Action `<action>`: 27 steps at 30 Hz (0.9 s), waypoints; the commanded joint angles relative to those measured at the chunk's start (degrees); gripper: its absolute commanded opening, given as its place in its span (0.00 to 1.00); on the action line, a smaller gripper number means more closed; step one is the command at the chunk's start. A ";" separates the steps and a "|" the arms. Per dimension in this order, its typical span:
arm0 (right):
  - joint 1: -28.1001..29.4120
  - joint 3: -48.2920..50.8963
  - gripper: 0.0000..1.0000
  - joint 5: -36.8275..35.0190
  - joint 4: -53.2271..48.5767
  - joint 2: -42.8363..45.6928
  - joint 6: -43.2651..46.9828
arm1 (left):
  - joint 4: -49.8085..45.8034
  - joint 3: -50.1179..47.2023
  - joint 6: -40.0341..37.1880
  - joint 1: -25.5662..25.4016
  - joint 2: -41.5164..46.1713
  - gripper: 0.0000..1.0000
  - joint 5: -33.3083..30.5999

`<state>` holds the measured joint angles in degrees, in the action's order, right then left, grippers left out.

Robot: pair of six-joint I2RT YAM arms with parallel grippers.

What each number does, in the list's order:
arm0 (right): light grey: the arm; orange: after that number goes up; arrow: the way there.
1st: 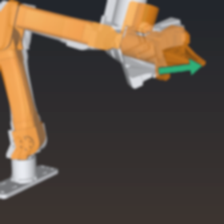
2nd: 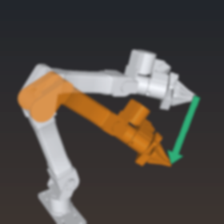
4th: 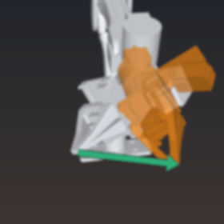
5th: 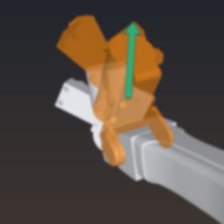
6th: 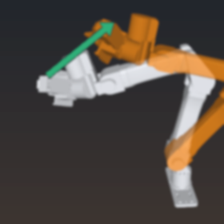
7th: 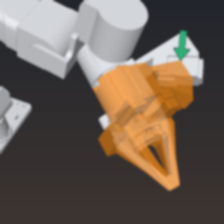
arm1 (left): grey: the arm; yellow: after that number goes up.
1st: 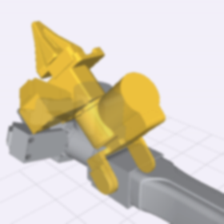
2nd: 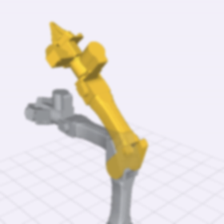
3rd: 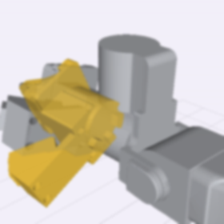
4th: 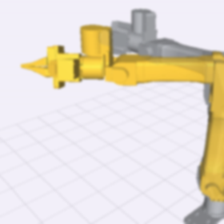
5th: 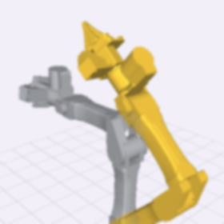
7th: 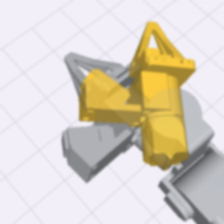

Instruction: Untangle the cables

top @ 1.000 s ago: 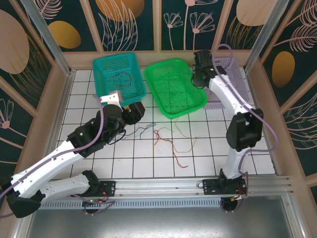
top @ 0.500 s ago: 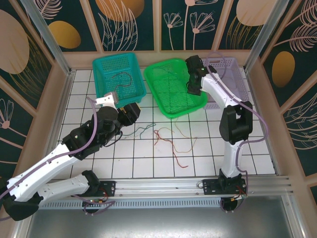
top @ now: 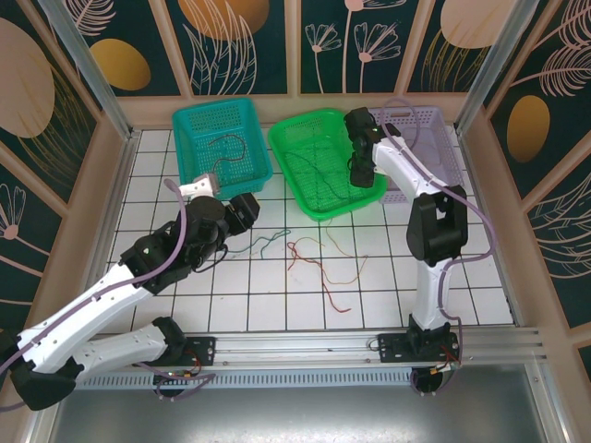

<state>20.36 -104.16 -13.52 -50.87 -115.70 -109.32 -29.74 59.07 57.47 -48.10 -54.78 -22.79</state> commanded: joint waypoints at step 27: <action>20.20 49.33 0.52 -0.59 31.79 49.28 59.06 | 25.27 -15.79 52.79 12.98 -28.45 0.52 23.95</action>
<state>40.40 -54.96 -14.41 -20.91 -69.19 -54.13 -5.80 41.98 105.36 -35.14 -81.93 1.61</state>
